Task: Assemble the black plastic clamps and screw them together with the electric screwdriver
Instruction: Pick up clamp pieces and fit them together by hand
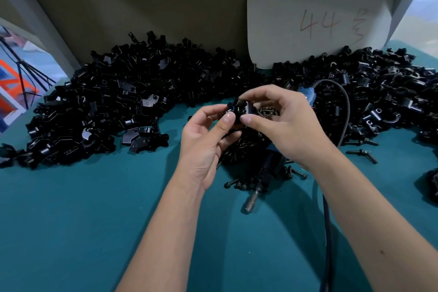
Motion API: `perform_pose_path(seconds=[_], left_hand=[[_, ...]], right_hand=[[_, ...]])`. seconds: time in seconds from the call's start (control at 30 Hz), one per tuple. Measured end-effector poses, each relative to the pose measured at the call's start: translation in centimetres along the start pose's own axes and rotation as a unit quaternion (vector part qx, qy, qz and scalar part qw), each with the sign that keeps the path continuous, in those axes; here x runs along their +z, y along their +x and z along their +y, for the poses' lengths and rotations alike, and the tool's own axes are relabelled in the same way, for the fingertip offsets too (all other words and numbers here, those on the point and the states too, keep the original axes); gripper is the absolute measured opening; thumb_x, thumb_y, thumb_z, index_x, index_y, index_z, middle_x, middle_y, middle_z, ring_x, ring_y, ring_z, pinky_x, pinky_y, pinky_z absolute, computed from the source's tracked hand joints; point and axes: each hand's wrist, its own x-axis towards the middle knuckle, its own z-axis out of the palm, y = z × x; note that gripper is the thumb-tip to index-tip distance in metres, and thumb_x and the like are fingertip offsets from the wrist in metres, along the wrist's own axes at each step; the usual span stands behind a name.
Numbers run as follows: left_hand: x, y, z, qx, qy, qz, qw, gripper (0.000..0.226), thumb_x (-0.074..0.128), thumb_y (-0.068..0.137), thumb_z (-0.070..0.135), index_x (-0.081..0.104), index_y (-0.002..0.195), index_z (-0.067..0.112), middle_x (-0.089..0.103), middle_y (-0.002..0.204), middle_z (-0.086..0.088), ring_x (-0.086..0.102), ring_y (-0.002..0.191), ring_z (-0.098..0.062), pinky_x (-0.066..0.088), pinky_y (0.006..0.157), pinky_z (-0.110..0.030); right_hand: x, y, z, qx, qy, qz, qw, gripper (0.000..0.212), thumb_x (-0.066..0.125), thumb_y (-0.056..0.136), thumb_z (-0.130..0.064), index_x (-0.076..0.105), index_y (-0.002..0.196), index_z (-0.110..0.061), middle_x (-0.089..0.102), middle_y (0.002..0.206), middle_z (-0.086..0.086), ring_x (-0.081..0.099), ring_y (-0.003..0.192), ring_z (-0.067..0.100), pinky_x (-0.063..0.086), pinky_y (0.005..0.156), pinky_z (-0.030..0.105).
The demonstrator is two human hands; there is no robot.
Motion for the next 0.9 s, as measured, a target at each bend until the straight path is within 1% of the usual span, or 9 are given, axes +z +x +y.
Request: perform_pose_path(seconds=[0.07, 0.13, 0.27, 0.33, 0.47, 0.6, 0.67, 0.8, 0.9], left_hand=[[0.0, -0.01, 0.02, 0.002, -0.008, -0.014, 1.0, 0.02, 0.077, 0.079, 0.012, 0.076, 0.099, 0.015, 0.074, 0.099, -0.004, 0.073, 0.089, -0.015, 0.059, 0.075, -0.023], [-0.01, 0.01, 0.03, 0.0, -0.015, -0.033, 0.999, 0.025, 0.075, 0.083, 0.009, 0.075, 0.108, 0.013, 0.074, 0.104, -0.008, 0.073, 0.097, -0.018, 0.059, 0.082, -0.026], [-0.13, 0.05, 0.16, 0.001, -0.024, -0.044, 0.999, 0.027, 0.071, 0.085, 0.008, 0.075, 0.112, 0.009, 0.077, 0.104, -0.009, 0.074, 0.102, -0.021, 0.06, 0.086, -0.031], [-0.22, 0.07, 0.27, 0.004, -0.014, -0.033, 0.999, 0.028, 0.071, 0.084, 0.008, 0.074, 0.112, 0.008, 0.077, 0.105, -0.01, 0.075, 0.101, -0.021, 0.06, 0.085, -0.031], [-0.29, 0.01, 0.32, 0.02, 0.052, -0.007, 0.998, 0.029, 0.075, 0.082, 0.007, 0.075, 0.111, 0.007, 0.074, 0.116, -0.019, 0.074, 0.1, -0.024, 0.06, 0.086, -0.033], [-0.25, -0.06, 0.4, 0.023, 0.05, -0.02, 0.998, 0.03, 0.078, 0.077, 0.011, 0.076, 0.107, 0.007, 0.077, 0.106, -0.015, 0.075, 0.097, -0.024, 0.06, 0.082, -0.029], [-0.36, -0.01, 0.4, 0.024, 0.061, -0.018, 0.998, 0.026, 0.079, 0.076, 0.012, 0.078, 0.102, 0.01, 0.078, 0.103, -0.015, 0.076, 0.095, -0.025, 0.061, 0.082, -0.03], [-0.52, 0.02, 0.46, 0.029, 0.074, -0.031, 0.996, 0.024, 0.083, 0.073, 0.014, 0.081, 0.097, 0.014, 0.078, 0.104, -0.016, 0.076, 0.094, -0.029, 0.063, 0.085, -0.037], [-0.55, 0.02, 0.49, 0.031, 0.061, -0.027, 0.997, 0.024, 0.083, 0.073, 0.014, 0.081, 0.097, 0.014, 0.078, 0.103, -0.016, 0.076, 0.094, -0.028, 0.062, 0.083, -0.035]], right_hand=[[0.01, 0.05, 0.28, 0.003, 0.008, 0.003, 1.0, 0.03, 0.085, 0.086, -0.021, 0.078, 0.111, -0.034, 0.067, 0.095, -0.016, 0.06, 0.085, 0.008, 0.055, 0.079, 0.031], [0.08, 0.07, 0.47, 0.018, 0.049, -0.002, 0.999, 0.03, 0.085, 0.086, -0.019, 0.079, 0.113, -0.03, 0.064, 0.087, -0.016, 0.057, 0.076, 0.008, 0.051, 0.075, 0.026], [0.13, -0.05, 0.58, 0.036, 0.099, -0.022, 0.994, 0.03, 0.081, 0.089, -0.014, 0.079, 0.117, -0.026, 0.063, 0.085, 0.0, 0.061, 0.065, 0.017, 0.054, 0.07, 0.027], [0.36, -0.13, 0.52, 0.028, 0.105, -0.008, 0.994, 0.03, 0.079, 0.089, -0.014, 0.079, 0.117, -0.024, 0.063, 0.088, 0.001, 0.063, 0.065, 0.017, 0.054, 0.071, 0.027], [0.77, -0.1, 0.48, 0.013, 0.081, 0.032, 0.996, 0.03, 0.082, 0.084, -0.019, 0.079, 0.113, -0.023, 0.069, 0.088, -0.008, 0.061, 0.072, 0.011, 0.056, 0.068, 0.031], [0.6, -0.17, 0.27, 0.018, 0.089, -0.01, 0.996, 0.026, 0.084, 0.082, -0.015, 0.08, 0.107, -0.023, 0.07, 0.085, 0.015, 0.061, 0.074, 0.013, 0.057, 0.066, 0.026], [0.51, -0.26, 0.15, 0.018, 0.095, -0.025, 0.995, 0.028, 0.083, 0.085, -0.008, 0.08, 0.109, -0.021, 0.069, 0.089, 0.02, 0.063, 0.075, 0.014, 0.058, 0.068, 0.027], [0.47, -0.29, -0.18, 0.011, 0.081, -0.027, 0.996, 0.029, 0.08, 0.087, -0.002, 0.079, 0.112, -0.016, 0.07, 0.087, 0.006, 0.069, 0.072, 0.016, 0.061, 0.07, 0.027], [0.61, -0.17, -0.33, 0.009, 0.069, -0.021, 0.997, 0.029, 0.082, 0.087, -0.002, 0.079, 0.112, -0.017, 0.068, 0.087, 0.007, 0.068, 0.073, 0.015, 0.062, 0.07, 0.029]])
